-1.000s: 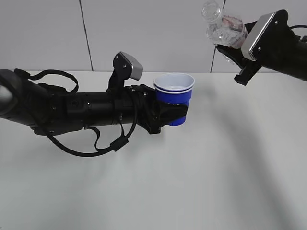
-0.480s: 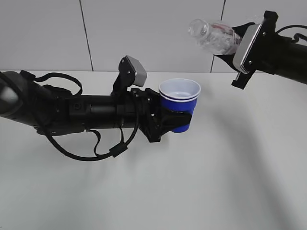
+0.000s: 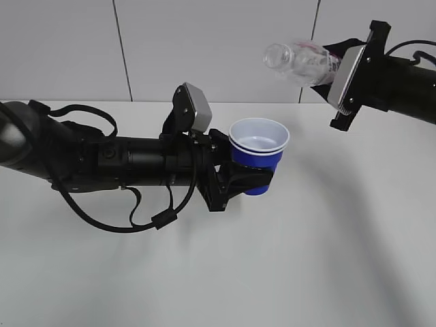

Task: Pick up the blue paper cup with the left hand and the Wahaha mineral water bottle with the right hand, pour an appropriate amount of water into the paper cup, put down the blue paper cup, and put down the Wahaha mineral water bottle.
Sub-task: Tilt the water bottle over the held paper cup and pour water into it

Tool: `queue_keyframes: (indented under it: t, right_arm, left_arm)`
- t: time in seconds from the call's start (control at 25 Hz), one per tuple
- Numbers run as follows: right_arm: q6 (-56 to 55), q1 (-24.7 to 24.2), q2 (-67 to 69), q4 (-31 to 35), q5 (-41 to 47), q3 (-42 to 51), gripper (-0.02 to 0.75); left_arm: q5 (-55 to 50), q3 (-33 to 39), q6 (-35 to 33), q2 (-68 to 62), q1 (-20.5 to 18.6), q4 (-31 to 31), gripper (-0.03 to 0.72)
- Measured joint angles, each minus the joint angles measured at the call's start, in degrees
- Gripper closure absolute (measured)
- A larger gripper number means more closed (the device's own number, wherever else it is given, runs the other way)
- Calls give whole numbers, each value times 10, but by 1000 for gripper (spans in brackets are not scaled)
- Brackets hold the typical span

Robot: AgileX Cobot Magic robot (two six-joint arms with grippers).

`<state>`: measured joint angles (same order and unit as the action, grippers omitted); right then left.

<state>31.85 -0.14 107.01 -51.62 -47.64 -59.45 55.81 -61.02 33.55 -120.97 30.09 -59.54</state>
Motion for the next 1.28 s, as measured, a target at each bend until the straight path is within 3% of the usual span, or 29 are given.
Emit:
queue_keyframes:
  t: [0.36,1.28]
  right_arm:
    - [47,0,0,0,0,0,353]
    - [134,0,0,5,0,0,354]
  left_arm:
    - [1,-1,-15,0,0,67,265]
    - [22,-1,-25,0,0,51,265]
